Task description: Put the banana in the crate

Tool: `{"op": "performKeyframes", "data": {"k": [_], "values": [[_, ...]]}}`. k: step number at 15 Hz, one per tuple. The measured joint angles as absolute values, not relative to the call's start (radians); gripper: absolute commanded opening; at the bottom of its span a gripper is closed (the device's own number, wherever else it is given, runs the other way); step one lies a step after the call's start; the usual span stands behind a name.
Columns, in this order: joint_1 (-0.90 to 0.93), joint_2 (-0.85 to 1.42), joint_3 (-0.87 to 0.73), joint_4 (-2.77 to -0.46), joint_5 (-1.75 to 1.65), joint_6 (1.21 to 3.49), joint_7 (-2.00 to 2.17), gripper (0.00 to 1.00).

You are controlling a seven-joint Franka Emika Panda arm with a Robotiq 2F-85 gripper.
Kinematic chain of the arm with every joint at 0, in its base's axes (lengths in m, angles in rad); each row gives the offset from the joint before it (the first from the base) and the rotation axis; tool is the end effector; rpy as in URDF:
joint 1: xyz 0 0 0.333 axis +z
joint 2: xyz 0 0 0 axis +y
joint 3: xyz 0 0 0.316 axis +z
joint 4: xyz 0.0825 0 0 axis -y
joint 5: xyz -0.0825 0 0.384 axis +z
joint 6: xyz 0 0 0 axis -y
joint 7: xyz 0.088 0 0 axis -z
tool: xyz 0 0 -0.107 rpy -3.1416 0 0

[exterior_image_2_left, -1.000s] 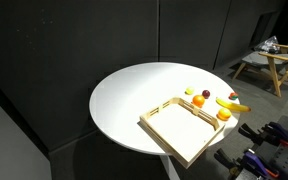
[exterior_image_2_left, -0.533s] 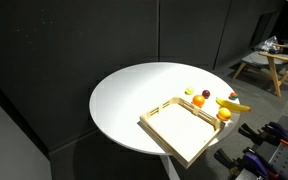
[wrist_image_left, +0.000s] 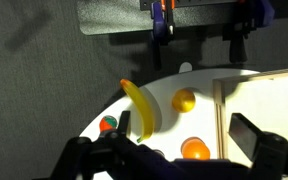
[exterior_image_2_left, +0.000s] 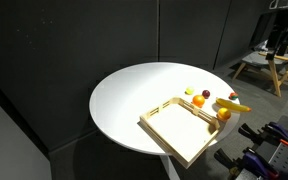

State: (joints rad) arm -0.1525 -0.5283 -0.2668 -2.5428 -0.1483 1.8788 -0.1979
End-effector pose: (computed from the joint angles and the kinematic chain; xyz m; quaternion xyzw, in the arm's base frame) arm 0.3328 -0.1610 0.4319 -0.9955 0.0602 0.0709 0.0188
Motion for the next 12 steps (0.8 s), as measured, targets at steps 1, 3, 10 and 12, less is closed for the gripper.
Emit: {"op": "performKeyframes", "data": {"k": [1, 3, 10, 12], "values": [[-0.153, -0.51, -0.267, -2.543, -0.148, 1.899, -0.205, 1.0], [-0.153, -0.473, -0.267, -2.543, -0.148, 1.94, -0.218, 1.0], [-0.157, -0.324, -0.27, -2.543, -0.148, 2.118, -0.225, 1.0], [-0.157, -0.281, -0.27, -2.544, -0.148, 2.174, -0.226, 1.0]]}}
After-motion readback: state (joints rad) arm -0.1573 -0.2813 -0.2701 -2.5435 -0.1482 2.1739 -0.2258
